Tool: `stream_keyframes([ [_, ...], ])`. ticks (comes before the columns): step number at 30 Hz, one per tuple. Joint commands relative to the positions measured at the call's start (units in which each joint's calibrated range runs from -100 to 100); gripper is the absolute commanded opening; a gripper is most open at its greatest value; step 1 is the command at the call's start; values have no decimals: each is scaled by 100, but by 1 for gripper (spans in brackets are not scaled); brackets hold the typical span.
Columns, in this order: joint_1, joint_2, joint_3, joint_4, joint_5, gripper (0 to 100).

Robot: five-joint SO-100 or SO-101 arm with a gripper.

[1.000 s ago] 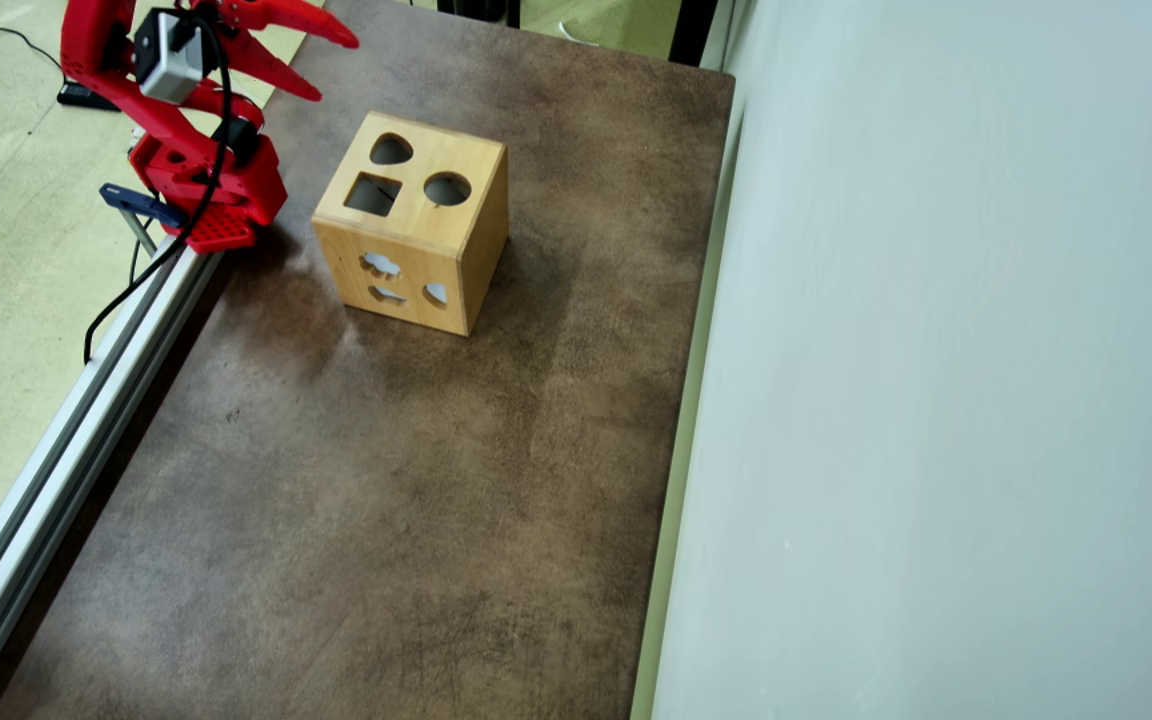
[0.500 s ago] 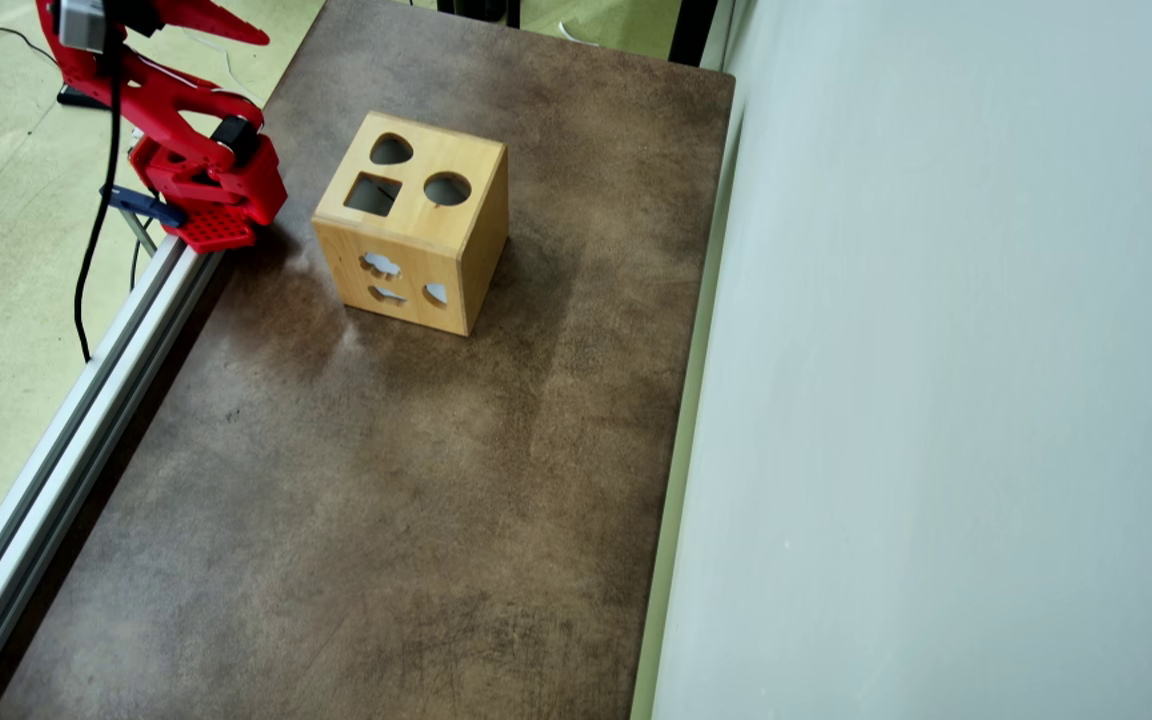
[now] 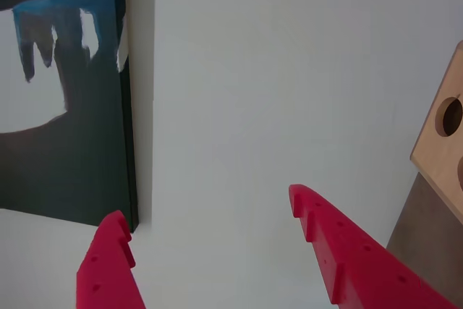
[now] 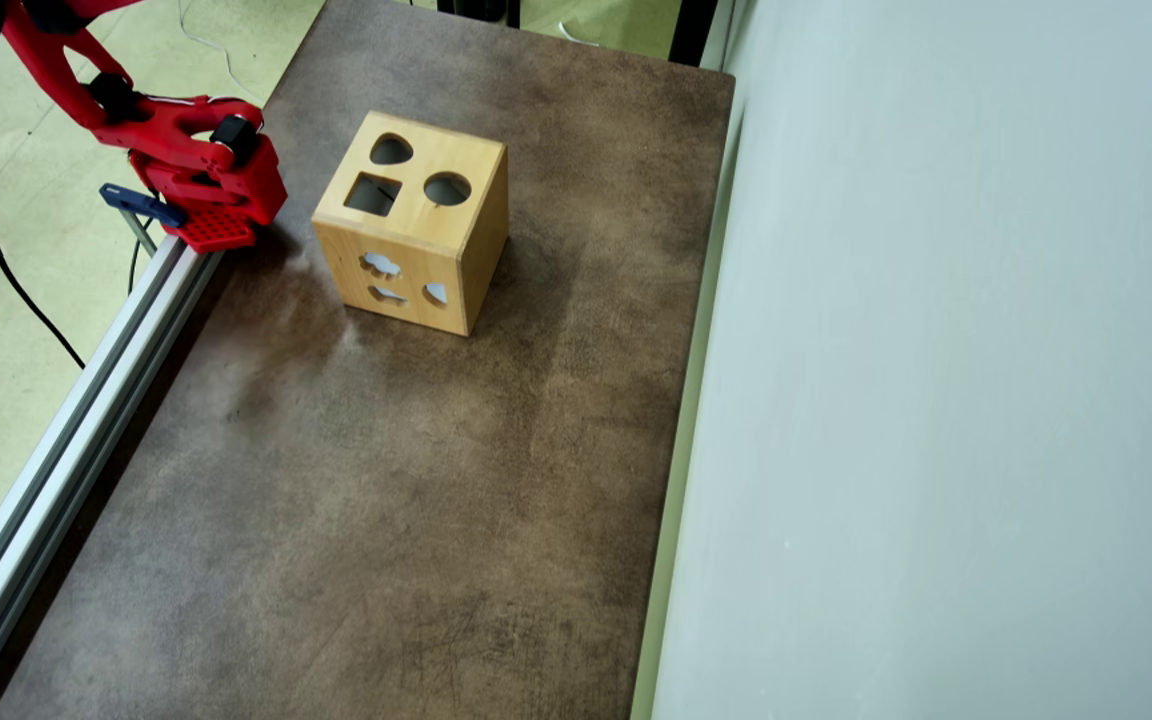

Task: Pick and place the red cube on the square hole

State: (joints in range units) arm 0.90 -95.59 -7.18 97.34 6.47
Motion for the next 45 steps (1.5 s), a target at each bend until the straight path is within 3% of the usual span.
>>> stream_keyframes([
  [1, -53, 43, -16, 65, -15, 34],
  [6, -721, 43, 2, 73, -29, 34],
  [15, -781, 52, 92, 89, -391, 32],
  [26, -773, 35, 101, 106, -386, 1],
  [45, -773, 26, 2140, 114, -386, 2],
])
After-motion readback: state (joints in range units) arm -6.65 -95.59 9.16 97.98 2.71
